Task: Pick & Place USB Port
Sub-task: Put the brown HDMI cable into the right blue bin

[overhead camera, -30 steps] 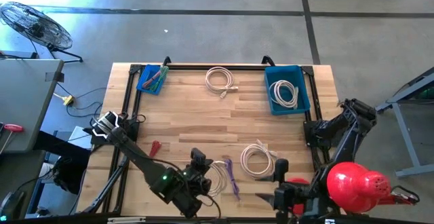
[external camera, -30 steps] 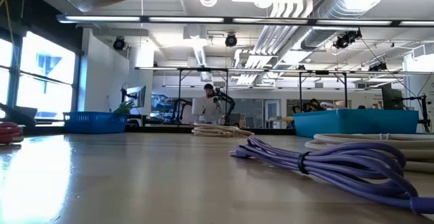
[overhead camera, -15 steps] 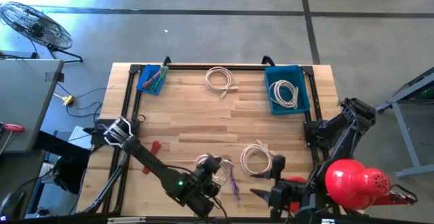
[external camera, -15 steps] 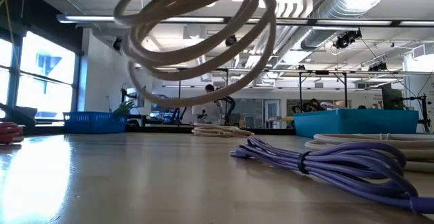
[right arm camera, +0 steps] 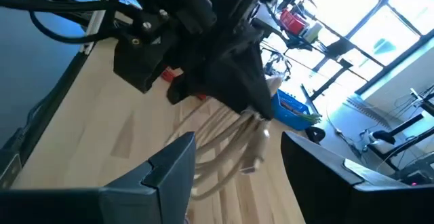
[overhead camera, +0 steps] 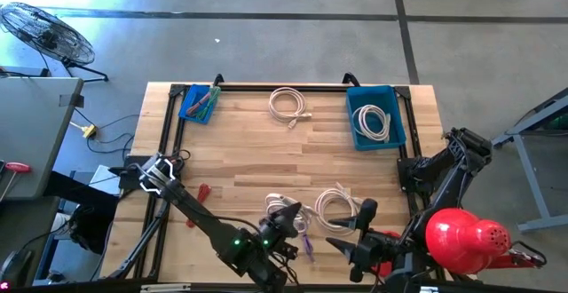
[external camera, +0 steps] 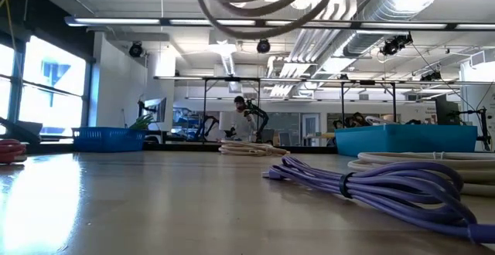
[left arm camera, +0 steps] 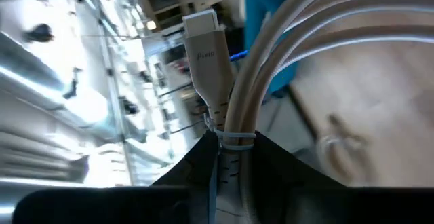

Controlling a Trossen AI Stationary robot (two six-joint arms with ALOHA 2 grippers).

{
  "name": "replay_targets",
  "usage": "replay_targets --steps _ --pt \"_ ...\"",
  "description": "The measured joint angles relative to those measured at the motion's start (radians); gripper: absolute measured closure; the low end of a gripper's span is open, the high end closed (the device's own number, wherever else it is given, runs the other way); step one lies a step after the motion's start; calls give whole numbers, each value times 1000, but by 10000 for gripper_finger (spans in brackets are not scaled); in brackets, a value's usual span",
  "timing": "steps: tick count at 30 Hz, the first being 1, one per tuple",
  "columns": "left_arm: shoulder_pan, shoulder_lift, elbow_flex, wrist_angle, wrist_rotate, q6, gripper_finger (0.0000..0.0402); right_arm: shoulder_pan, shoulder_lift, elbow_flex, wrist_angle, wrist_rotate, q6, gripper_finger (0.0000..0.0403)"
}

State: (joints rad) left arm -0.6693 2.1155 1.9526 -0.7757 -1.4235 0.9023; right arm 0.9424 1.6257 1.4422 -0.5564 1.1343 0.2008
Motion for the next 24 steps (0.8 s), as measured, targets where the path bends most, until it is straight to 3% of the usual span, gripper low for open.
replay_targets --steps 4,9,14,24 --pt "0 0 0 167 -54 238 345 0 0 0 0 -11 23 194" --pt "0 0 0 306 -117 400 345 0 0 0 0 -44 26 194" --pt "2 0 0 332 -54 405 345 -14 0 0 0 -43 26 194" --pt "2 33 -1 361 -55 446 345 -101 -3 0 -7 -86 59 194"
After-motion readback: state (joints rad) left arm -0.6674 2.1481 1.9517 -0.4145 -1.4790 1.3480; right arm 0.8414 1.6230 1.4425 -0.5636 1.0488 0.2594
